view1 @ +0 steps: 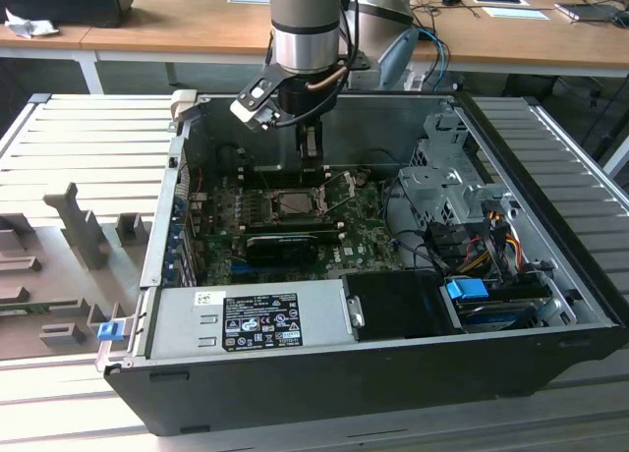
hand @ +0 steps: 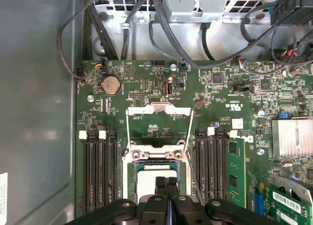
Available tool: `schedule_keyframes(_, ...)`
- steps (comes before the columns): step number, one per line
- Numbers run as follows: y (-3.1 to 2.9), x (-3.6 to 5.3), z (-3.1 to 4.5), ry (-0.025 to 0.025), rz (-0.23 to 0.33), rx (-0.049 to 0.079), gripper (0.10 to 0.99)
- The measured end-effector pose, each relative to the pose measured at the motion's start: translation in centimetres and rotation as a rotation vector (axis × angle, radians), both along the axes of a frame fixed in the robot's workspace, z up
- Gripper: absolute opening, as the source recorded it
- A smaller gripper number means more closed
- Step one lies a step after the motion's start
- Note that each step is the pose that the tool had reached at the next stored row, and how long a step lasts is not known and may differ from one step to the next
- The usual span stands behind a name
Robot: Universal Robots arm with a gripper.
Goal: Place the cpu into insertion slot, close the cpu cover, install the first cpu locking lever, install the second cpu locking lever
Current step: 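Close the cpu cover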
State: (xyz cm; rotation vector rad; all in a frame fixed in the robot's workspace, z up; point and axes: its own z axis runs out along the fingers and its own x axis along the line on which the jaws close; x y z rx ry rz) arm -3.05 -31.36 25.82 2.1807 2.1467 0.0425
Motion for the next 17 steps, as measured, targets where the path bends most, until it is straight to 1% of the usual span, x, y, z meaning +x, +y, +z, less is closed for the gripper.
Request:
schedule_keyframes(4,0.01,0.14,0.19,-0.0001,0.000,0.000,0.106)
schedule_keyframes(6,0.01,0.33,0.23,0.0001,0.000,0.000,0.106)
schedule_keyframes(8,0.00,0.70,0.30,0.0008,0.000,-0.001,0.106)
schedule_keyframes(10,0.00,0.80,0.41,0.0012,0.000,-0.002,0.106)
schedule_keyframes(14,0.01,0.82,0.91,0.0010,0.000,-0.004,0.106)
schedule_keyframes(17,0.01,1.07,1.03,0.0011,0.000,-0.006,0.106)
